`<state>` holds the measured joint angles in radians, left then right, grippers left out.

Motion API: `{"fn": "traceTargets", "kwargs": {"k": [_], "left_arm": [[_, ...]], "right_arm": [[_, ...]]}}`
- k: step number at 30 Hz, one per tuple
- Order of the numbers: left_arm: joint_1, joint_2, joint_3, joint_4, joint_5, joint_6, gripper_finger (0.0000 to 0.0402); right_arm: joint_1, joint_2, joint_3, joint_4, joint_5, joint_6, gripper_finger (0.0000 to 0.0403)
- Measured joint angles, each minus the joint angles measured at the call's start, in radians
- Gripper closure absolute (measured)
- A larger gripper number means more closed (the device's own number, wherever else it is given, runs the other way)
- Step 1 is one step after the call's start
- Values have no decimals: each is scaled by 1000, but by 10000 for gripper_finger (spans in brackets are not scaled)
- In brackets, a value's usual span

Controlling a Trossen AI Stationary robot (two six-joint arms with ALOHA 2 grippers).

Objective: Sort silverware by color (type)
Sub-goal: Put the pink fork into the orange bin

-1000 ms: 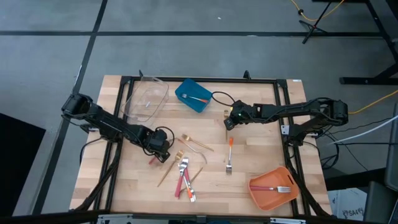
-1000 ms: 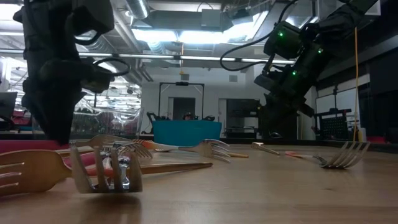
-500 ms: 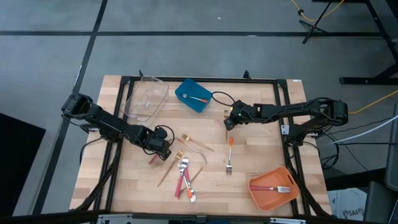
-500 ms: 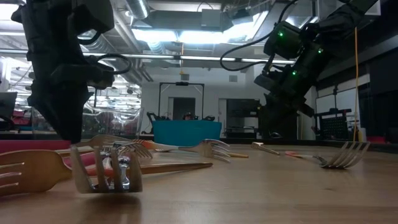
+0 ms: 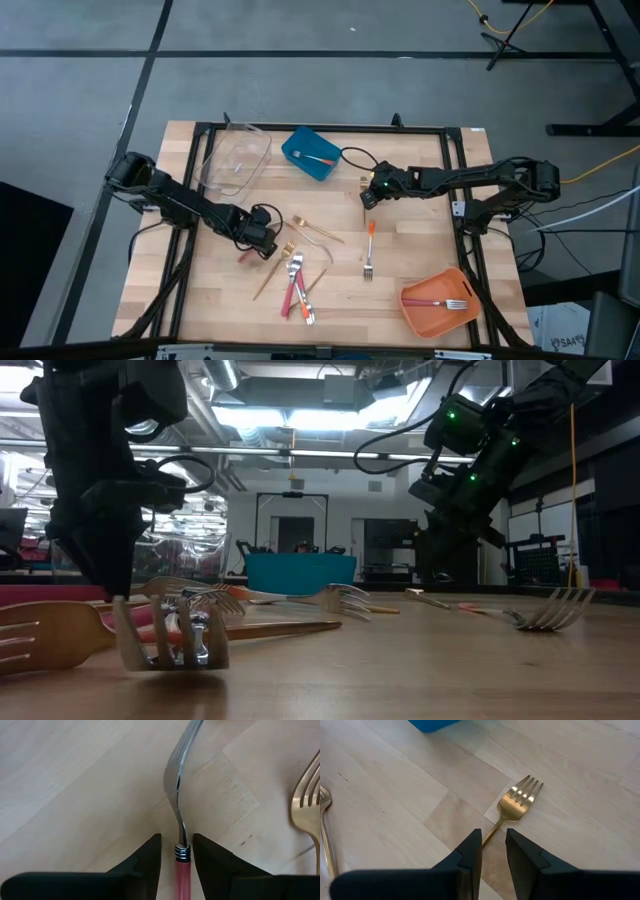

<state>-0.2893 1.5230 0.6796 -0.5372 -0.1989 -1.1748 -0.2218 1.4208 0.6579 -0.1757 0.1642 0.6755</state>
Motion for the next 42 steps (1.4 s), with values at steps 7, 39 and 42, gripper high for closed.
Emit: {"fn": "traceTargets", "kwargs": {"k": [7, 39, 42], "left_arm": [[1, 1, -2, -5, -1, 0, 337], [84, 2, 289, -55, -30, 289, 373], [104, 2, 291, 54, -31, 340, 373]], "right_arm": [[0, 0, 0, 0, 0, 0, 322], [0, -18, 195, -44, -202, -448, 322], [0, -58, 208, -68, -202, -477, 322]]}}
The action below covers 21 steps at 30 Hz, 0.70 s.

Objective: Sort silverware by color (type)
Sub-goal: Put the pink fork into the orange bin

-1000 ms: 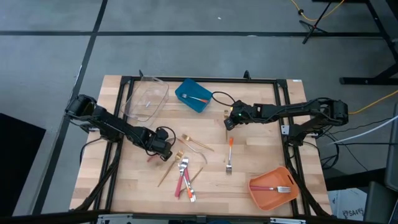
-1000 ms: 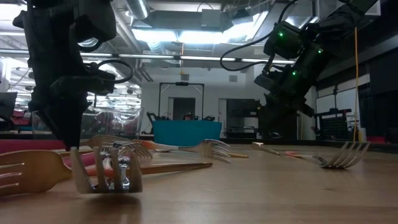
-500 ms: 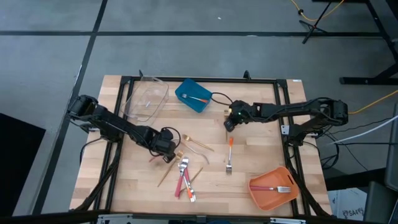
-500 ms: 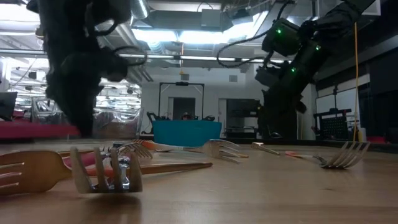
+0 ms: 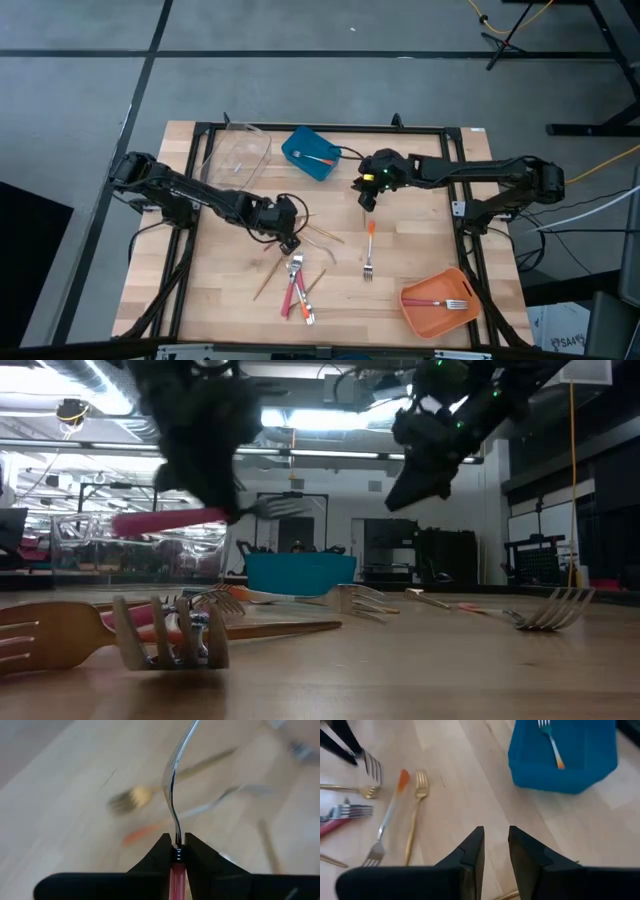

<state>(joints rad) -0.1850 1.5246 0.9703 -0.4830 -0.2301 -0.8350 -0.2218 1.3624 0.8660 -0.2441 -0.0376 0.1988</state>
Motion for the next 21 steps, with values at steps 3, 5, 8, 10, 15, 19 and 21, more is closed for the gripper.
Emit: {"fn": "traceTargets", "kwargs": {"k": [3, 5, 8, 10, 15, 19, 21], "left_arm": [[20, 0, 1, 89, 5, 38, 373], [34, 0, 1, 120, 5, 56, 373], [55, 0, 1, 152, 6, 86, 373], [70, 0, 1, 168, 6, 103, 373], [106, -1, 1, 234, 2, 159, 372], [127, -1, 1, 315, 0, 210, 372], [133, 5, 1, 373, -1, 232, 372]], "right_arm": [[0, -52, 0, -5, -6, -36, 322], [0, -87, 0, -11, -35, -77, 322], [0, -138, 0, -8, -98, -131, 322], [0, -165, 0, 13, -141, -145, 322], [0, -196, 0, 12, -191, -147, 322], [0, -233, 0, -52, -191, -146, 322], [0, -264, 0, -89, -192, -146, 322]]}}
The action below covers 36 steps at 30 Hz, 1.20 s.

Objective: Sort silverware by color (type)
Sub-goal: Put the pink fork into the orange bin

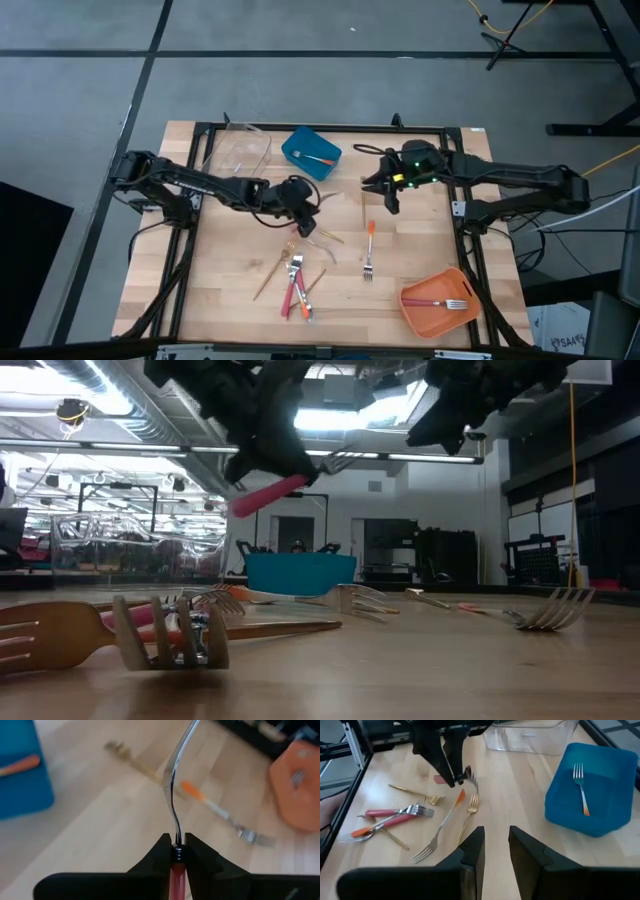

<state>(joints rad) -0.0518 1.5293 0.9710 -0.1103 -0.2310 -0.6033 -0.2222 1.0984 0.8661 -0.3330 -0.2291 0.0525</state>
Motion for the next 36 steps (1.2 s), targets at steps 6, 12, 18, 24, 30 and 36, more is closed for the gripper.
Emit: {"fn": "traceTargets", "kwargs": {"k": [6, 12, 18, 24, 30, 36], "left_arm": [[4, 28, 0, 150, -6, 51, 372], [4, 61, 2, 392, -49, 125, 372], [4, 82, 1, 542, -48, 196, 371], [1, 102, 1, 672, -44, 251, 371], [-12, 101, 0, 828, -40, 337, 371], [-27, 101, 0, 898, -40, 378, 371]], "right_arm": [[0, -100, 0, -65, 5, 65, 322], [69, -120, 0, -91, -6, 127, 322], [213, -119, -25, -65, 60, 139, 322], [321, -111, -67, 113, 268, 195, 322], [349, -94, -98, 244, 317, 233, 322], [347, -57, -98, 386, 318, 232, 322]]}}
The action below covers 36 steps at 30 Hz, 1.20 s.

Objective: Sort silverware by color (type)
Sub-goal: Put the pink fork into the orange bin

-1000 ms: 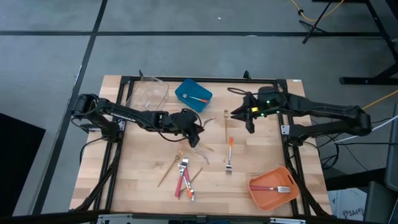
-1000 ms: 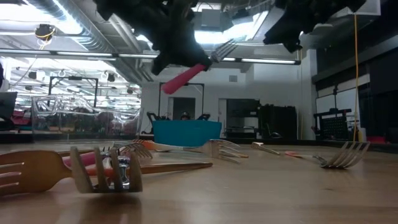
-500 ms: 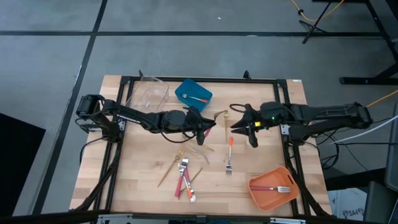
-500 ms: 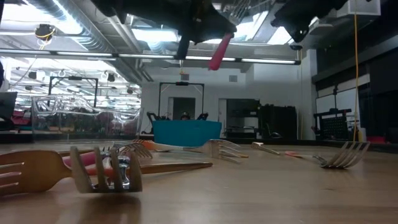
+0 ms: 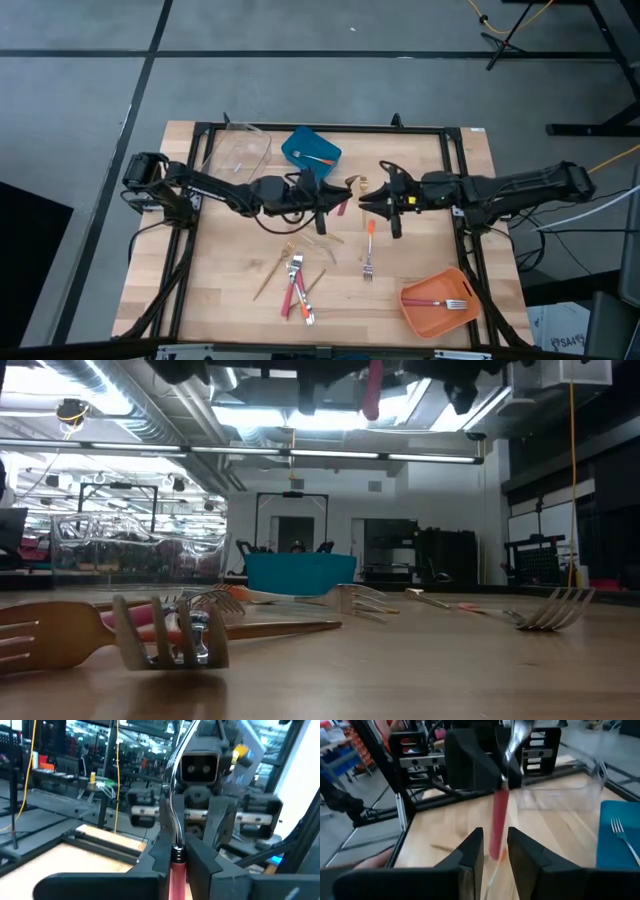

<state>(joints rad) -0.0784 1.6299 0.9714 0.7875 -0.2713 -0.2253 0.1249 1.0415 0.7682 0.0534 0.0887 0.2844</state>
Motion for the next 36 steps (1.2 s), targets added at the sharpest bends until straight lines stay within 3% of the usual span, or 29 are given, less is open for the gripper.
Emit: {"fn": "traceTargets", "kwargs": {"k": [11, 17, 21, 25, 30, 36], "left_arm": [[-8, 0, 0, 9, 0, 1, 371], [-9, 0, 0, 5, 0, 1, 371], [-9, 0, 0, 3, 0, 0, 371], [-9, 0, 0, -36, 0, -26, 371], [-8, 0, 0, -203, 1, -126, 371], [6, 0, 0, -462, 69, -285, 371]], "right_arm": [[0, 129, 0, 140, -8, -1, 322], [-1, 138, 0, 142, -26, -27, 322], [-1, 93, 0, 41, -29, -95, 322], [-1, 20, 20, -171, -29, -138, 322], [-1, -65, 104, -427, -1, -160, 322], [-1, -78, 234, -471, 25, -250, 322]]}}
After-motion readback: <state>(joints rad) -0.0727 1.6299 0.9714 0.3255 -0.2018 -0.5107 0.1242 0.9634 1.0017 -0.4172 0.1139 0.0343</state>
